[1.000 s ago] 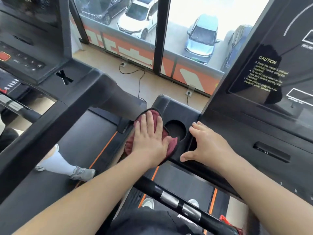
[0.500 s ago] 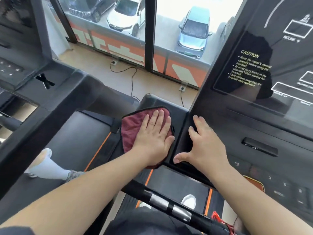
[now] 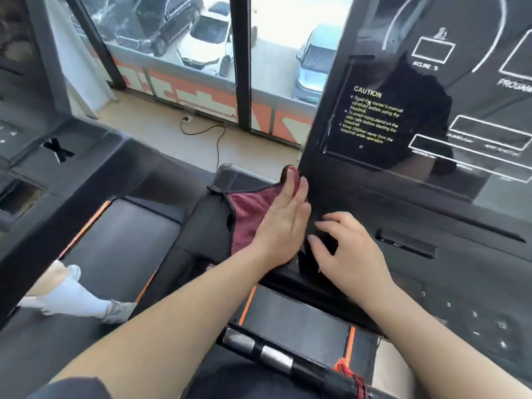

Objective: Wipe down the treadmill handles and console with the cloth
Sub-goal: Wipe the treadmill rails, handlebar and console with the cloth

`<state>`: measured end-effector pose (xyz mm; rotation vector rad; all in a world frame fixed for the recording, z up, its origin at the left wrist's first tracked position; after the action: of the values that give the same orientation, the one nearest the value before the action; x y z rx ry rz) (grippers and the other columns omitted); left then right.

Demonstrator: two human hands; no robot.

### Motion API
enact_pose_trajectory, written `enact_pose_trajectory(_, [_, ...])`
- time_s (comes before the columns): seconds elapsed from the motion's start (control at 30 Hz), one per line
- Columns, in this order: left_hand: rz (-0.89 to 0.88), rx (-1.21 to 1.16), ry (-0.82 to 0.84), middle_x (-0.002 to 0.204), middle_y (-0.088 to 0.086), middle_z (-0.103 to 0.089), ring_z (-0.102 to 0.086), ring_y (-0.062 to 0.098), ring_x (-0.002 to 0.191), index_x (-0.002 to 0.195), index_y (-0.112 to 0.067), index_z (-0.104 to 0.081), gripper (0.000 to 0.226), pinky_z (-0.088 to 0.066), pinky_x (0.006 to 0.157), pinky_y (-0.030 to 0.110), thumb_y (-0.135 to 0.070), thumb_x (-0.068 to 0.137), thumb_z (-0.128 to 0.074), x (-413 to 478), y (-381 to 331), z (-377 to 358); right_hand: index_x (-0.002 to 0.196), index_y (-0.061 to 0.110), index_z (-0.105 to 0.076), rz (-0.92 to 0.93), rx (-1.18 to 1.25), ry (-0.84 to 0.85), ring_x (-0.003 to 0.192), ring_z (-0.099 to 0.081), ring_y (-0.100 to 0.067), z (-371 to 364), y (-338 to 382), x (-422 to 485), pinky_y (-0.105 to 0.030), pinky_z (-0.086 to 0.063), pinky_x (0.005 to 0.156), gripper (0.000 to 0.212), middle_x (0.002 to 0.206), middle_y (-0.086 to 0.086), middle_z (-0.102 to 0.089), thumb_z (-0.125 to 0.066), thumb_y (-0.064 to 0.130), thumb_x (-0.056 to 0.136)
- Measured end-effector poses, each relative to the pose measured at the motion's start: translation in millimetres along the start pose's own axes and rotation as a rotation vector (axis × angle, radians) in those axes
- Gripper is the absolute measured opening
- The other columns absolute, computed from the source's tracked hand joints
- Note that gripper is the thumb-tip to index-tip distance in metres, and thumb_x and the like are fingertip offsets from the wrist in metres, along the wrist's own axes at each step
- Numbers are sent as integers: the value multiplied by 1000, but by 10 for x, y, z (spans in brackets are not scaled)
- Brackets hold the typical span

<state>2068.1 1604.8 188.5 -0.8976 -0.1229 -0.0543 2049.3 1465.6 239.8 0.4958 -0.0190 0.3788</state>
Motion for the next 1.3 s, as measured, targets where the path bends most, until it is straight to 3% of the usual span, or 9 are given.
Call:
enact_pose_trajectory(0.1, [38,383,99,168,14,24,12,24,158,163,-14,1,65,-7,128,40,-41,108,-22,-18,61,-183,111,26,-73,-36,122,-1,105,-60,-7,96,-122,-9,-34,-55,82,21,113,16,-60,-63,32,94])
enact_pose_trajectory(0.23, [23,526,202,172,5,8,11,26,158,164,-17,-11,67,-6,128,45,-47,104,-11,-418,40,-225,109,25,-73,35,202,18,103,-61,-5,81,-81,-37,-33,-54,86,18,108,15,-63,-61,23,96])
enact_pose_trajectory(0.43, [20,397,158,168,4,-21,-16,21,157,159,-17,-33,60,-6,128,33,-42,106,-20,-957,111,7,114,19,-72,192,298,101,103,-62,-8,-199,220,-57,-33,-54,88,24,110,11,-65,-58,12,96])
enact_pose_trajectory(0.57, [102,304,174,170,2,-17,-7,15,158,161,-26,-29,59,-2,128,36,-45,105,-34,-933,216,295,127,14,-67,284,296,141,118,-60,-13,-338,445,-35,-29,-48,101,34,128,4,-64,-53,6,97])
enact_pose_trajectory(0.73, [172,230,-192,134,0,-67,-56,18,127,124,-17,-73,41,-44,111,38,-22,89,-52,-1193,412,1048,139,12,-59,389,216,238,138,-48,-14,-650,934,-86,-24,-35,115,45,148,0,-54,-46,14,96])
enact_pose_trajectory(0.83, [291,290,-258,111,-6,-73,-61,19,107,105,-17,-77,32,-54,92,40,-12,87,-51,-1428,726,1469,144,10,-54,501,-12,301,143,-45,-21,-1129,1228,-208,-26,-27,116,49,154,-4,-48,-47,26,99])
enact_pose_trajectory(0.97, [333,284,-268,115,-7,-72,-59,17,109,111,-18,-75,30,-51,95,34,-8,93,-54,-1636,1010,1717,156,8,-34,527,-339,288,154,-22,-26,-1585,1357,-203,-46,-21,125,69,166,-10,-23,-28,49,101])
enact_pose_trajectory(1.17, [397,230,-211,128,-3,-67,-58,20,117,121,-15,-72,39,-44,103,29,-2,92,-50,-1802,1179,1654,163,20,-3,439,-353,362,156,12,-15,-1748,1528,220,-40,4,127,69,170,0,8,-11,55,104])
enact_pose_trajectory(1.3, [485,193,-168,137,-3,-63,-55,18,127,132,-18,-66,39,-42,108,29,-9,97,-50,-1799,1286,1658,162,28,-3,381,-362,385,153,21,-12,-1766,1500,739,-39,13,125,64,168,4,16,-7,53,104])
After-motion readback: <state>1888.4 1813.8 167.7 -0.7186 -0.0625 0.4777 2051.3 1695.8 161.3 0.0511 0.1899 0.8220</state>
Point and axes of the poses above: each hand's wrist, its own x-axis towards the middle knuckle, its own z-axis out of the back of the hand, y = z × x, the point moved 7 cm from there along x, towards the middle knuckle
